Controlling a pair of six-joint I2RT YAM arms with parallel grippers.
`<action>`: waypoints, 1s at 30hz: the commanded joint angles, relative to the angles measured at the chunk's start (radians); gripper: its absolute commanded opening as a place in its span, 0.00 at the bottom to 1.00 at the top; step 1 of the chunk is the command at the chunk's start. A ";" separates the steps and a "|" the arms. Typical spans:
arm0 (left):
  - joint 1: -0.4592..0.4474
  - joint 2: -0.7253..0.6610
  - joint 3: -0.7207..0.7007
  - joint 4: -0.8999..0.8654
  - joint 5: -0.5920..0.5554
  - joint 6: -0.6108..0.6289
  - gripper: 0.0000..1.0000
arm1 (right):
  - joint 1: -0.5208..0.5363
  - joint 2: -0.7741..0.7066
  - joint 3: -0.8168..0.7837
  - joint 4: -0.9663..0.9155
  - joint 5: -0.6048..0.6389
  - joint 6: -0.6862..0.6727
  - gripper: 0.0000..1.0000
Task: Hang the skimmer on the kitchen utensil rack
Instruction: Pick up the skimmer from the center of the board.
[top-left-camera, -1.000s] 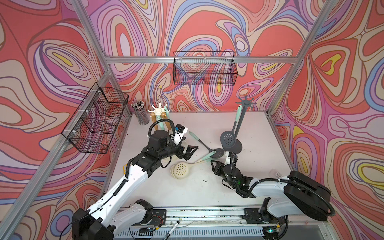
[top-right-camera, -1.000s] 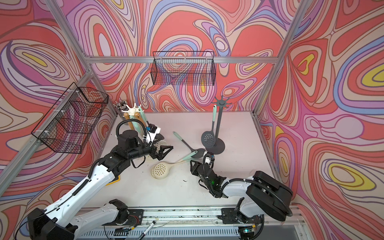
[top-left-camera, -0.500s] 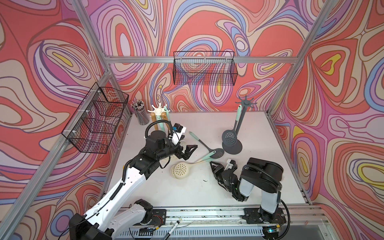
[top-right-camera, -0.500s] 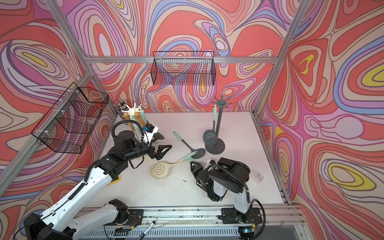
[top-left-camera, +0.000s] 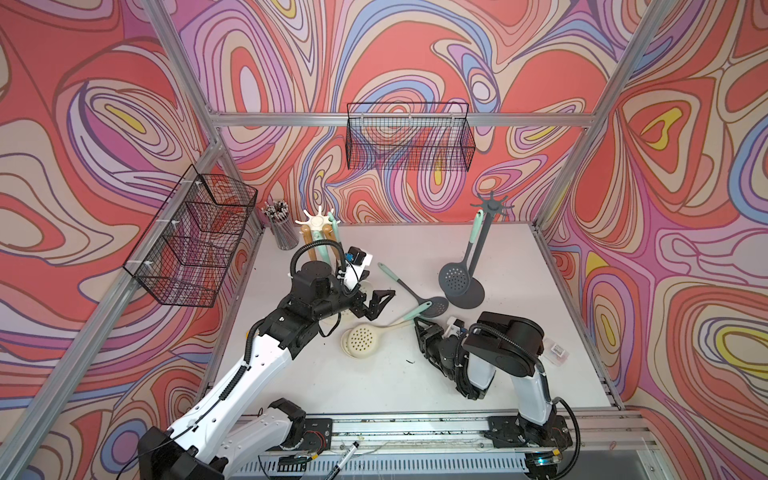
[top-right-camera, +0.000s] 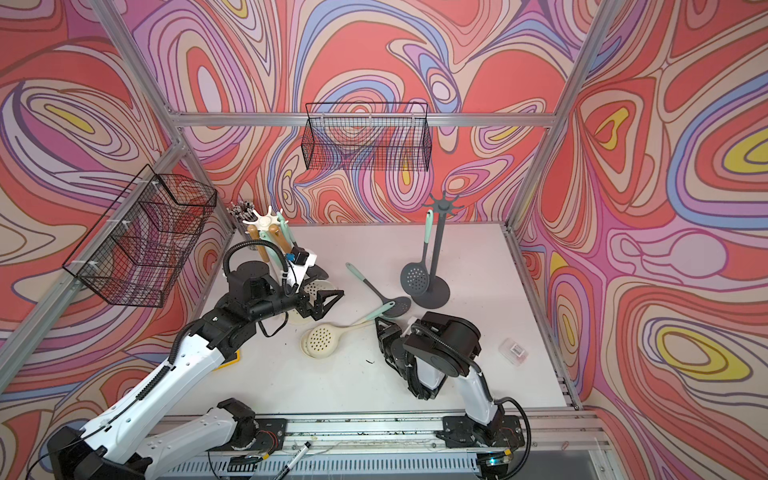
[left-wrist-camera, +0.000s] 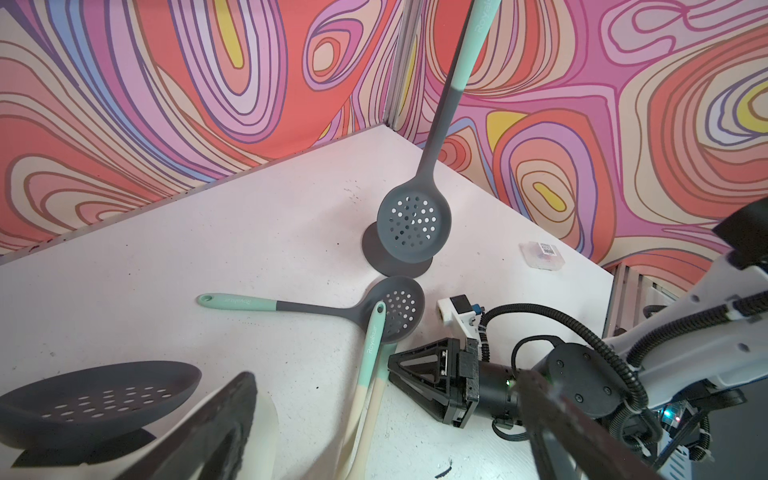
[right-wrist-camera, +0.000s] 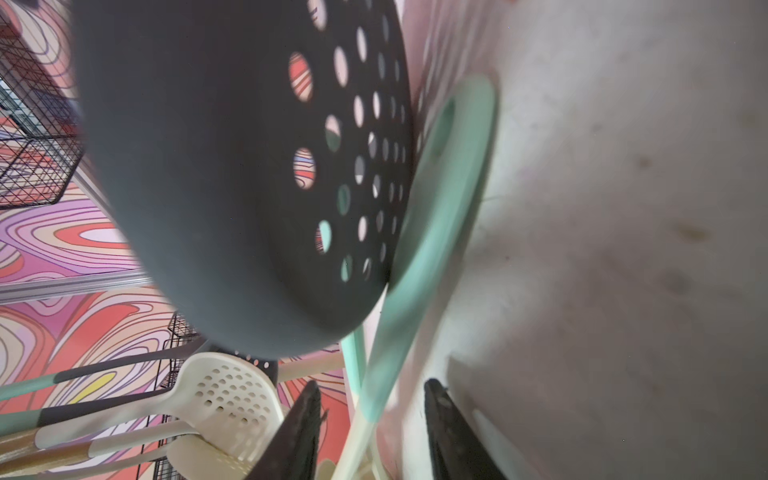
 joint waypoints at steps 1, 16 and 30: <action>0.005 -0.011 0.001 0.020 0.017 0.006 1.00 | -0.004 0.073 0.016 -0.034 -0.003 0.075 0.40; 0.006 -0.005 0.001 0.021 0.027 0.001 1.00 | -0.039 -0.086 0.009 -0.075 0.002 -0.136 0.08; 0.005 -0.002 0.003 0.010 0.019 0.019 1.00 | 0.012 -0.528 -0.006 -0.495 -0.003 -0.332 0.07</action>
